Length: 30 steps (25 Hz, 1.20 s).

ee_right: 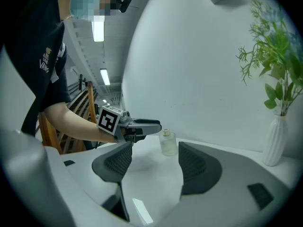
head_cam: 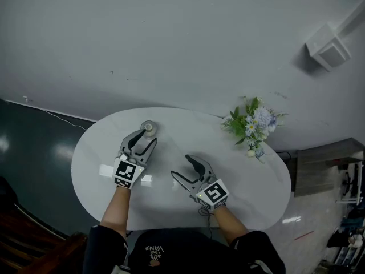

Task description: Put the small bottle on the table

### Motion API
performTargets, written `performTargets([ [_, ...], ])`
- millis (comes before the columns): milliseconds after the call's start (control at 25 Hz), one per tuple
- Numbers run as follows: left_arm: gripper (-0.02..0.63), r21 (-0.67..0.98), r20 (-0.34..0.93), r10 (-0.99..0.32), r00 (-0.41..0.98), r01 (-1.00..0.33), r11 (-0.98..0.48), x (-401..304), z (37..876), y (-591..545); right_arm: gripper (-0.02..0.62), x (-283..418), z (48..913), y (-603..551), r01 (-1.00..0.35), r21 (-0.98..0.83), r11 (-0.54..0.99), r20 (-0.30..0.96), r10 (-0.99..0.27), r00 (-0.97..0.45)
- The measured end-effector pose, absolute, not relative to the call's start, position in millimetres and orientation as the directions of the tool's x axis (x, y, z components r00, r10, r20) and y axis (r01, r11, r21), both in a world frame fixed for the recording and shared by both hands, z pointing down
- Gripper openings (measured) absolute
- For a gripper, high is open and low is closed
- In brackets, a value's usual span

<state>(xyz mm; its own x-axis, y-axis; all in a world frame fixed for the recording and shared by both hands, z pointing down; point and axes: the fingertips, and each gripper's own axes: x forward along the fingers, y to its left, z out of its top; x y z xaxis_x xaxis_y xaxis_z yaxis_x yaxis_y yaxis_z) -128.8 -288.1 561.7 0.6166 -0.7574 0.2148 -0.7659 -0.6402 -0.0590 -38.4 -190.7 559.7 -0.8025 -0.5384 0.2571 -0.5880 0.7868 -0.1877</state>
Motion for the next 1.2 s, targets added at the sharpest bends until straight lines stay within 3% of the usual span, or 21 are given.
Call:
performTargets([
  [720, 0.058, -0.069, 0.145, -0.809, 0.57, -0.81, -0.583, -126, 495, -175, 0.269, -38, 512, -141, -0.52, -0.087, 0.849, 0.224, -0.492, -0.841],
  [760, 0.054, -0.069, 0.143, -0.811, 0.567, -0.812, -0.58, -125, 492, -169, 0.254, -37, 509, -138, -0.521, -0.084, 0.849, 0.225, -0.493, -0.84],
  [840, 0.049, -0.064, 0.138, -0.815, 0.563, -0.816, -0.575, -122, 487, -155, 0.151, -34, 501, -133, -0.521, -0.078, 0.85, 0.213, -0.496, -0.842],
  [1200, 0.04, -0.041, 0.131, -0.823, 0.553, -0.826, -0.562, -112, 477, -93, 0.071, -35, 476, -105, -0.495, -0.047, 0.868, 0.162, -0.482, -0.861],
])
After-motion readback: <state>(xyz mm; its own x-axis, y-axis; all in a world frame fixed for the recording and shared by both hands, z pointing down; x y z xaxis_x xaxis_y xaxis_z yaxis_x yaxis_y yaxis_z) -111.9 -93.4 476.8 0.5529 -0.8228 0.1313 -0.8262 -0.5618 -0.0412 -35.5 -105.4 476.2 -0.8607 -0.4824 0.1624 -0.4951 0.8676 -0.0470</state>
